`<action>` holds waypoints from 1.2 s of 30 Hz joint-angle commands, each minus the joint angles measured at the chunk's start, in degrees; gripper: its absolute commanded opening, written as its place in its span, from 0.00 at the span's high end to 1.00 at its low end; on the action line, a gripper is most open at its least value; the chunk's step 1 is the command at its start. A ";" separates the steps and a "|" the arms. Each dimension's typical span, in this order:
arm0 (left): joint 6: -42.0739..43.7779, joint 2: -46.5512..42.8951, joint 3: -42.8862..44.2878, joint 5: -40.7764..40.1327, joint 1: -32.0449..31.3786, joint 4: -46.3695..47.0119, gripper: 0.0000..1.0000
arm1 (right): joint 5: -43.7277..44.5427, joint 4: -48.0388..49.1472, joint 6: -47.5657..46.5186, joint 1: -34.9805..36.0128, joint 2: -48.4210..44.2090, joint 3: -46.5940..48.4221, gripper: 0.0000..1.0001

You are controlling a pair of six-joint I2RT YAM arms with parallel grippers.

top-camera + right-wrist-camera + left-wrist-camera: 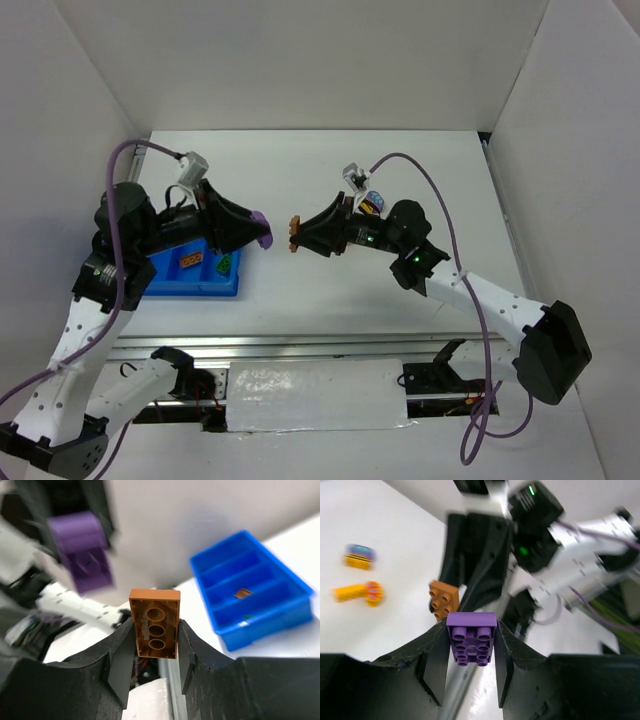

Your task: Sort the legos into containers by color

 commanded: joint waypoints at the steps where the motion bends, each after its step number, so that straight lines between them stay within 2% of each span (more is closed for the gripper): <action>1: 3.45 -2.34 6.52 -21.13 0.20 -7.35 1.00 | 10.43 -6.21 -2.80 -0.39 1.62 1.20 1.00; 2: 3.01 -2.51 7.31 -25.44 0.20 -9.89 1.00 | 11.05 -6.04 -2.27 -0.39 2.23 1.20 1.00; 3: 1.96 -1.99 9.93 -37.92 0.20 -12.52 1.00 | 13.23 -6.39 -1.66 -0.39 3.81 1.98 1.00; 4: 1.95 -1.99 9.96 -38.05 0.20 -14.03 1.00 | 13.25 -6.39 -1.65 -0.39 4.69 1.99 1.00; 6: 0.55 -0.15 12.94 -48.70 0.20 -16.84 1.00 | 14.39 -8.58 -1.30 0.13 6.97 5.22 1.00; 11: -2.34 0.12 17.41 -61.40 0.29 -18.78 1.00 | 18.25 -13.94 -1.83 6.28 18.83 15.07 1.00; 13: -2.88 0.99 20.05 -69.72 0.29 -20.97 1.00 | 21.77 -14.30 -0.78 8.04 24.18 19.64 1.00; 15: -3.41 3.36 24.19 -74.15 0.20 -24.84 1.00 | 25.18 -15.53 2.12 10.23 27.97 24.46 1.00; 19: -3.93 6.35 24.99 -83.46 -0.15 -26.52 1.00 | 28.89 -17.55 5.29 12.96 38.85 33.09 1.00; 22: -4.90 11.86 28.39 -84.46 -0.24 -28.80 1.00 | 30.30 -20.36 4.77 14.54 43.71 41.00 1.00; 28: -7.88 27.16 43.33 -74.97 4.58 -35.83 1.00 | 26.10 -24.49 3.54 15.16 55.40 55.50 1.00; 29: -8.50 28.41 44.31 -71.66 7.38 -36.45 1.00 | 25.91 -24.58 3.19 15.25 56.54 58.13 1.00; 32: -10.61 31.41 44.15 -68.47 10.73 -36.55 1.00 | 26.34 -24.15 4.06 14.90 60.42 61.22 1.00; 36: -10.97 33.16 41.96 -69.42 11.19 -36.10 1.00 | 26.70 -21.95 6.60 14.55 63.23 62.81 1.00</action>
